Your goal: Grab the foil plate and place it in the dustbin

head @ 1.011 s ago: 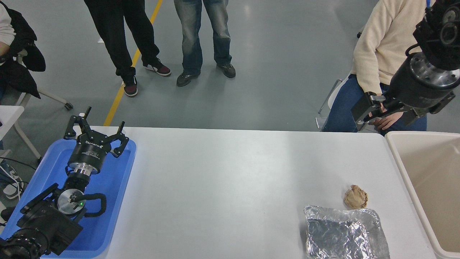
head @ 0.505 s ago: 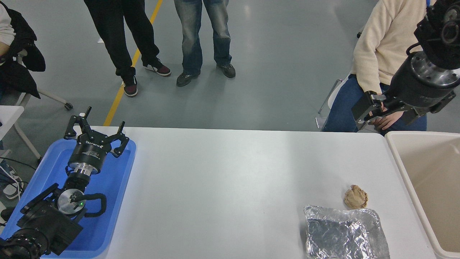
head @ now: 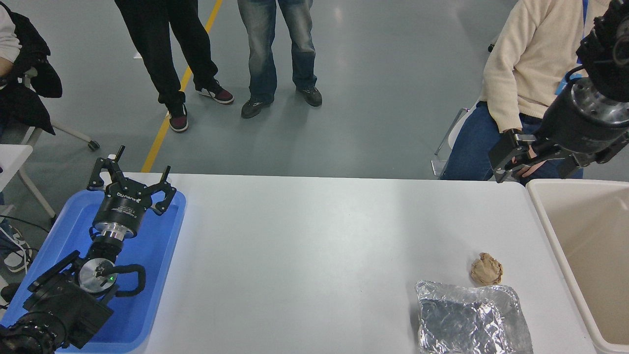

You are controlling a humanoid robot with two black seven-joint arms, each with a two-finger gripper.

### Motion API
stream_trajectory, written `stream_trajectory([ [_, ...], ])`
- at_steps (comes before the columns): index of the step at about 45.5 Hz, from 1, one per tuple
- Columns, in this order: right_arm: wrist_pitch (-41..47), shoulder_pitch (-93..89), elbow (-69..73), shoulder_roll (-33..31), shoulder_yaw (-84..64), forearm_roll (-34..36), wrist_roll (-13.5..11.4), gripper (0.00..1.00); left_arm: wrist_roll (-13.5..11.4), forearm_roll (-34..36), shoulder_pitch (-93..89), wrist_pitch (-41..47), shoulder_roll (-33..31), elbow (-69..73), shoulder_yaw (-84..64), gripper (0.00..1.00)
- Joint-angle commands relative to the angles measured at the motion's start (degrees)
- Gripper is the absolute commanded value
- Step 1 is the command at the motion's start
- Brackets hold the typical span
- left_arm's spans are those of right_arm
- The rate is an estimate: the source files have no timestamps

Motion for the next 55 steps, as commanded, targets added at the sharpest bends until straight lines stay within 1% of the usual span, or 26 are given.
stream_trajectory([
  [1, 0.0, -5.5, 0.0, -1.8, -0.6, 3.6, 0.1, 1.00, 0.0, 0.0, 0.0, 0.0, 0.0, -0.1, 0.0, 1.00],
  [9, 0.0, -10.1, 0.3, -2.7, 0.1, 3.8, 0.0, 1.00, 0.0, 0.0, 0.0, 0.0, 0.0, -0.1, 0.0, 1.00],
  [16, 0.0, -14.9, 0.0, -3.8, 0.9, 2.2, -0.3, 1.00, 0.0, 0.0, 0.1, 0.0, 0.0, 0.0, 0.0, 1.00],
  [25, 0.0, -24.9, 0.2, -8.5, 5.5, -5.4, -0.3, 1.00, 0.0, 0.0, 0.1, 0.0, 0.0, -0.1, 0.0, 1.00],
  [28, 0.0, -28.3, 0.2, -8.7, 6.7, -7.3, -0.3, 1.00, 0.0, 0.0, 0.1, 0.0, 0.0, 0.0, 0.0, 1.00],
  [32, -5.2, -31.9, 0.2, -8.9, 7.5, -9.4, -0.3, 1.00, 0.0, 0.0, 0.1, 0.0, 0.0, -0.1, 0.0, 1.00],
  [39, -17.4, -38.4, 0.2, -8.7, 7.7, -11.3, -0.3, 0.99, 0.0, 0.0, 0.1, 0.0, 0.0, 0.0, 0.0, 1.00],
  [45, -22.9, -42.4, -0.1, -8.9, 8.4, -13.1, -0.3, 0.99, -0.1, 0.0, 0.1, 0.0, 0.0, -0.1, 0.0, 1.00],
  [50, -28.4, -48.3, -3.0, -9.0, 11.1, -13.7, -0.3, 0.98, -0.1, 0.0, 0.1, 0.0, 0.1, 0.0, 0.0, 1.00],
  [55, -31.3, -53.3, -4.6, -8.8, 13.0, -15.0, -0.3, 0.98, -0.1, 0.0, 0.1, 0.0, 0.1, 0.0, 0.0, 1.00],
])
